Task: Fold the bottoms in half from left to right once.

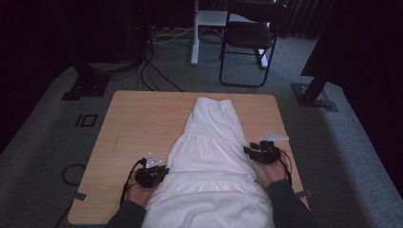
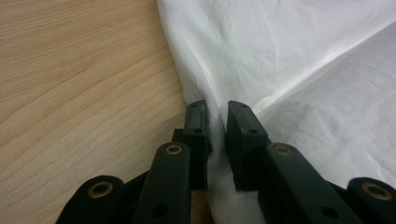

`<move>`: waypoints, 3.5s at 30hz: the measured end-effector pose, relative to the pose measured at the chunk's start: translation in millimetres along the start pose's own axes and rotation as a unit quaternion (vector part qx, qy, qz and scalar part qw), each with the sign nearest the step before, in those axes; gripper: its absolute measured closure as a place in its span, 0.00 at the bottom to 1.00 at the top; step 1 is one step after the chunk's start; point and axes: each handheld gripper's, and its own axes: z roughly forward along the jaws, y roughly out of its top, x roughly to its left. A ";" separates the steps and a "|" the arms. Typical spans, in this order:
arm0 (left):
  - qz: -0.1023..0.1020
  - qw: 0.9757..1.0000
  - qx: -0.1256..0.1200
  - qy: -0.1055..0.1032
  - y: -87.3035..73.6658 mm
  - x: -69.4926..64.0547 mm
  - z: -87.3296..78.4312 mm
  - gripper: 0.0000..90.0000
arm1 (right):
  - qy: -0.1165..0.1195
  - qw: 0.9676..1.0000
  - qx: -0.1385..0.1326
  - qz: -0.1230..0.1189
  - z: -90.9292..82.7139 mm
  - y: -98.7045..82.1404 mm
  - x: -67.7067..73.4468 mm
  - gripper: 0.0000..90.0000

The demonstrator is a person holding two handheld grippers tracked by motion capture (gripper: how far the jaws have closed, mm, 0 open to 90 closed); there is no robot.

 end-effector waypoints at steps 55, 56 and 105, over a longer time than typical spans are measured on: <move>0.032 0.999 0.010 -0.012 62.2 -24.2 63.2 0.78 | -0.022 0.997 0.066 0.017 27.2 -30.6 7.3 0.96; 0.035 0.999 0.011 -0.015 55.5 -28.1 57.0 0.78 | -0.016 0.998 0.067 0.015 21.4 -36.0 10.6 0.96; 0.056 0.998 -0.012 -0.030 21.1 -54.0 32.8 0.60 | -0.066 0.996 0.047 0.040 82.2 17.3 -19.1 0.55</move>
